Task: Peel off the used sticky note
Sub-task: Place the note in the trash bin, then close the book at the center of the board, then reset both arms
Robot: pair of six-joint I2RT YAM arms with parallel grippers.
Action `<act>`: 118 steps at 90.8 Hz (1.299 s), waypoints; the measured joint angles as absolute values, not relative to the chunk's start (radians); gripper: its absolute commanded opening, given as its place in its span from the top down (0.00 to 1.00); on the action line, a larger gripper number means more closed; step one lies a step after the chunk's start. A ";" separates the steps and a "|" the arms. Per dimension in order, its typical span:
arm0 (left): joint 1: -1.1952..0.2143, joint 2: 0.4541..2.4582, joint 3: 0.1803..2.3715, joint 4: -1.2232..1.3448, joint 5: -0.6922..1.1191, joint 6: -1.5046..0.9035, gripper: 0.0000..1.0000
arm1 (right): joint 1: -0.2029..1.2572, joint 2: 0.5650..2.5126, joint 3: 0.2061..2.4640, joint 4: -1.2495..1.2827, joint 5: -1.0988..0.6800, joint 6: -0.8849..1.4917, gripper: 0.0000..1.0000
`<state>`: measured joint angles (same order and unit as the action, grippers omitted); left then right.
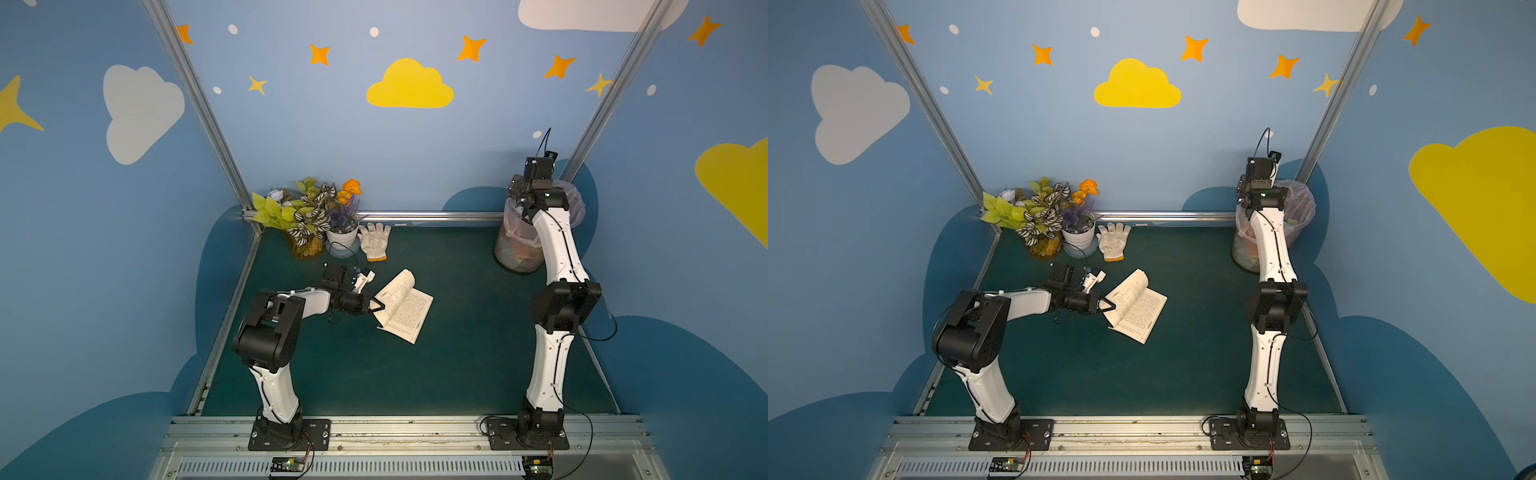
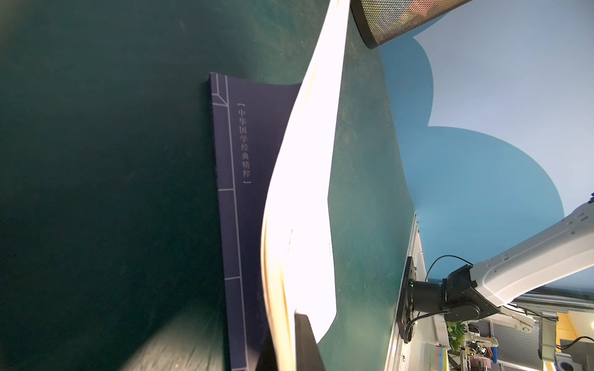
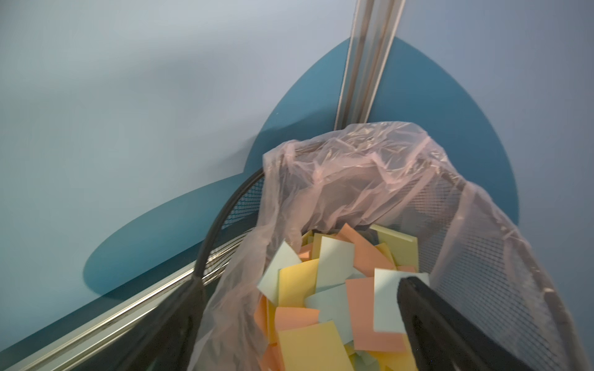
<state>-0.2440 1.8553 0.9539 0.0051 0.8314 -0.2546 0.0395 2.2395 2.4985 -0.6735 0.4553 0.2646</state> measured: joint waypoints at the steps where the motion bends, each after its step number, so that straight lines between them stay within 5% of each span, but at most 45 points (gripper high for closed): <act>1: -0.244 1.855 0.954 0.005 0.831 -0.255 0.97 | 0.039 2.238 2.498 -0.674 0.443 0.270 0.02; 25: -0.244 1.848 0.953 0.004 0.830 -0.255 0.96 | 0.035 2.161 2.498 -0.717 0.169 0.356 0.02; 62: -0.320 1.681 0.913 -0.024 0.822 -0.225 0.01 | 0.238 1.847 2.186 -0.739 0.065 0.378 0.02; 88: -0.338 1.521 0.941 -0.107 0.803 -0.094 0.00 | 0.294 1.596 1.708 -0.692 0.054 0.416 0.02; 118: -0.228 1.239 0.722 -0.009 0.463 0.074 0.00 | 0.353 1.201 1.048 -0.540 0.151 0.405 0.02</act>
<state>-0.2283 1.2392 0.7223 -0.0090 0.4625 0.0738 0.3531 1.2011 1.0477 -0.5396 0.1513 0.4049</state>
